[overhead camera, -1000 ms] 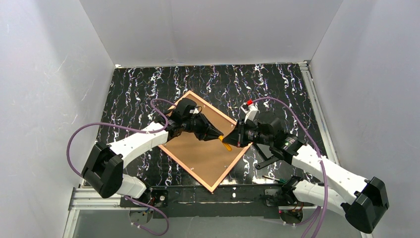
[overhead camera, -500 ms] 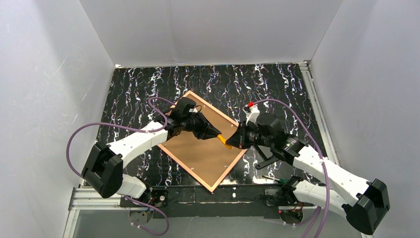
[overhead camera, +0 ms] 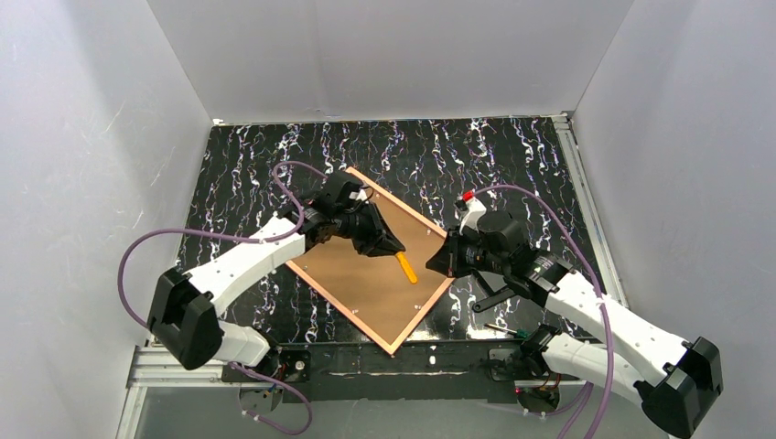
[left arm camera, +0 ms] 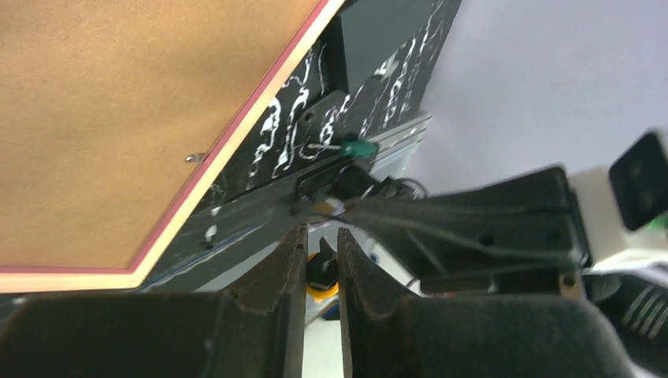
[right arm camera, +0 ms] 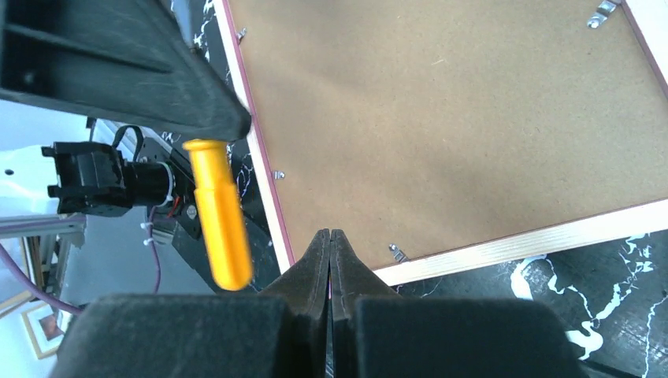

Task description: Take the photo out of the frame

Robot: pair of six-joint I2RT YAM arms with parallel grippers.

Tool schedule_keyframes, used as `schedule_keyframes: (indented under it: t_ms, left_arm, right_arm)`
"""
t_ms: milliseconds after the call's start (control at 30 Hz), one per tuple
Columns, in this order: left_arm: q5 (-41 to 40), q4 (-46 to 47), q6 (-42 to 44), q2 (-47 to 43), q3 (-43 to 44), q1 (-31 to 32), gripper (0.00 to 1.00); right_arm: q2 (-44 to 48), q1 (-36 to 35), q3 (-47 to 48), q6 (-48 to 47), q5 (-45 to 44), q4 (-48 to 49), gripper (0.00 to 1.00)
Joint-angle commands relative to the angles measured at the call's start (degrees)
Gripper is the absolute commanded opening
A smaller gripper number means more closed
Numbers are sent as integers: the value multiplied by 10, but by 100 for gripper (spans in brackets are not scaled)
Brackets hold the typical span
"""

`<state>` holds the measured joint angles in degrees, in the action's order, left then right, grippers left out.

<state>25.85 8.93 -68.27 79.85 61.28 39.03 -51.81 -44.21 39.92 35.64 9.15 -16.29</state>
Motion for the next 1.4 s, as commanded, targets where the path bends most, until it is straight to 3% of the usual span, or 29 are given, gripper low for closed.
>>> schedule_keyframes:
  t_ms: [0,133,200,233,333,400,600,800,833,933,1000,1067,1233,1367]
  left_arm:
    - [13,-132,140,-55,18,7,0]
    - [134,-69,171,-39,20,7,0]
    - [170,-129,251,-25,56,9,0]
    - [156,-178,309,-22,74,10,0]
    - [-9,-344,484,-19,109,21,0]
    - [-79,-362,539,-4,103,24,0]
    - [-167,-348,582,122,87,35,0]
    - [-216,-293,591,182,82,51,0]
    - [-217,-292,591,190,84,52,4]
    - [-221,-292,580,198,86,54,27]
    - [-220,-291,570,192,80,54,47]
    - [-217,-290,561,182,70,54,59]
    - [-212,-290,548,124,26,54,75]
    - [-210,-295,547,76,-21,54,75]
  right_arm:
    - [26,0,-8,-31,22,15,1]
    - [21,0,-14,-21,82,63,1]
    - [17,1,-9,-16,78,62,1]
    - [18,0,-6,-17,64,53,1]
    - [20,2,13,-28,-8,-26,1]
    - [25,4,19,-32,-48,-64,1]
    - [89,5,-13,-10,-88,-84,1]
    - [143,6,-57,12,-102,-86,1]
    - [145,6,-60,15,-99,-85,1]
    - [139,6,-63,18,-95,-79,1]
    - [132,6,-64,18,-77,-73,1]
    - [123,6,-63,17,-70,-65,1]
    - [110,6,-62,15,-59,-59,1]
    - [112,6,-66,15,-56,-56,1]
